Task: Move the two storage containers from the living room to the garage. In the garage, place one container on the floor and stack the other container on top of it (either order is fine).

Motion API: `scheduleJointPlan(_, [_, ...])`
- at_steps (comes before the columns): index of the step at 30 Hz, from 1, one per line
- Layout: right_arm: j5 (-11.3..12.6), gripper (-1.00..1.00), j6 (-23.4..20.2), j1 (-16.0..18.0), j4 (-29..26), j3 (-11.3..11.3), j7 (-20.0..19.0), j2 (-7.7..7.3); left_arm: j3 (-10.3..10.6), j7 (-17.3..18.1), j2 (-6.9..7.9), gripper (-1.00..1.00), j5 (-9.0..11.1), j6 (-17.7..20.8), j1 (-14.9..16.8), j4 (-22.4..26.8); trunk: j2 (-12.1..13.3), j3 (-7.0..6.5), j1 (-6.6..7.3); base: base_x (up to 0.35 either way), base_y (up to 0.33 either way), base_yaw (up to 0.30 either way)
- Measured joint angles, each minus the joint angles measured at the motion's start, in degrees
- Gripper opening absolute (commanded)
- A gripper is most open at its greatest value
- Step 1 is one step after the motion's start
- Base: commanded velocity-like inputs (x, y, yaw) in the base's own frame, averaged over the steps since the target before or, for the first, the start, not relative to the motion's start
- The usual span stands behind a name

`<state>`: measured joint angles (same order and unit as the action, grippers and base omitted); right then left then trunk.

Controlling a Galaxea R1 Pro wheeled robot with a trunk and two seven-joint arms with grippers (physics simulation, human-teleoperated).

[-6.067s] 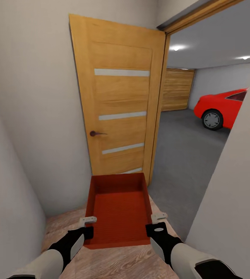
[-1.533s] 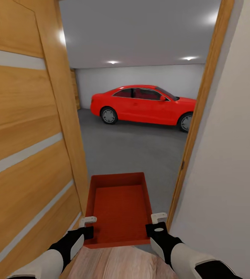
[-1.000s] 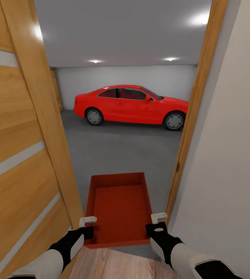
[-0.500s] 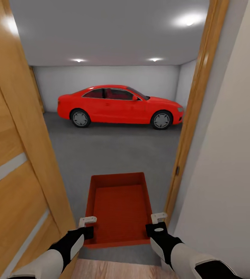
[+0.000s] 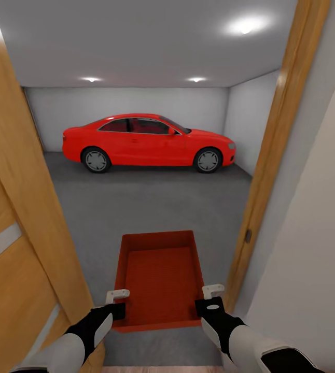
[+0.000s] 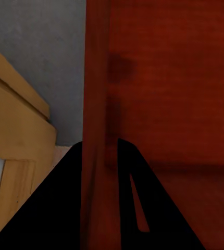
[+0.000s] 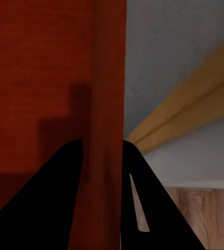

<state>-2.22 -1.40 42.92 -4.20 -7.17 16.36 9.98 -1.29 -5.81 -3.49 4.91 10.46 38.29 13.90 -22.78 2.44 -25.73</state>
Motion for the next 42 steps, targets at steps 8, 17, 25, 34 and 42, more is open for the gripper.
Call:
scheduleJointPlan(8, [0.02, -1.00, 0.13, 0.00, 0.00, 0.01, 0.04, 0.00, 0.10, -0.04, 0.00, -1.00, 0.05, 0.00, 0.00, 0.12, 0.01, 0.00, -0.01, 0.164, 0.175, -0.001])
scheduleJointPlan(17, [-0.08, -1.00, -0.36, 0.01, -0.02, 0.11, -0.04, 0.01, 0.04, -0.05, 0.00, -1.00, 0.03, 0.43, -0.01, 0.08, 0.00, 0.00, -0.02, 0.006, 0.005, 0.000])
scheduleJointPlan(25, [-0.06, -1.00, -0.34, 0.01, 0.00, 0.15, -0.05, 0.01, 0.02, -0.05, 0.00, -1.00, -0.02, 0.49, -0.01, 0.12, 0.00, 0.00, -0.02, 0.000, 0.000, 0.000])
scheduleJointPlan(34, [-0.03, -1.00, -0.15, 0.01, 0.00, 0.15, -0.03, 0.01, 0.09, -0.05, 0.01, -1.00, -0.01, 0.41, -0.01, 0.20, 0.00, 0.00, -0.02, 0.000, 0.000, 0.000])
scheduleJointPlan(42, [-0.05, -1.00, -0.43, 0.01, -0.01, 0.28, -0.10, 0.01, 0.25, -0.18, 0.01, -1.00, 0.08, 0.86, -0.01, 0.38, 0.00, 0.00, -0.02, 0.000, 0.000, 0.000])
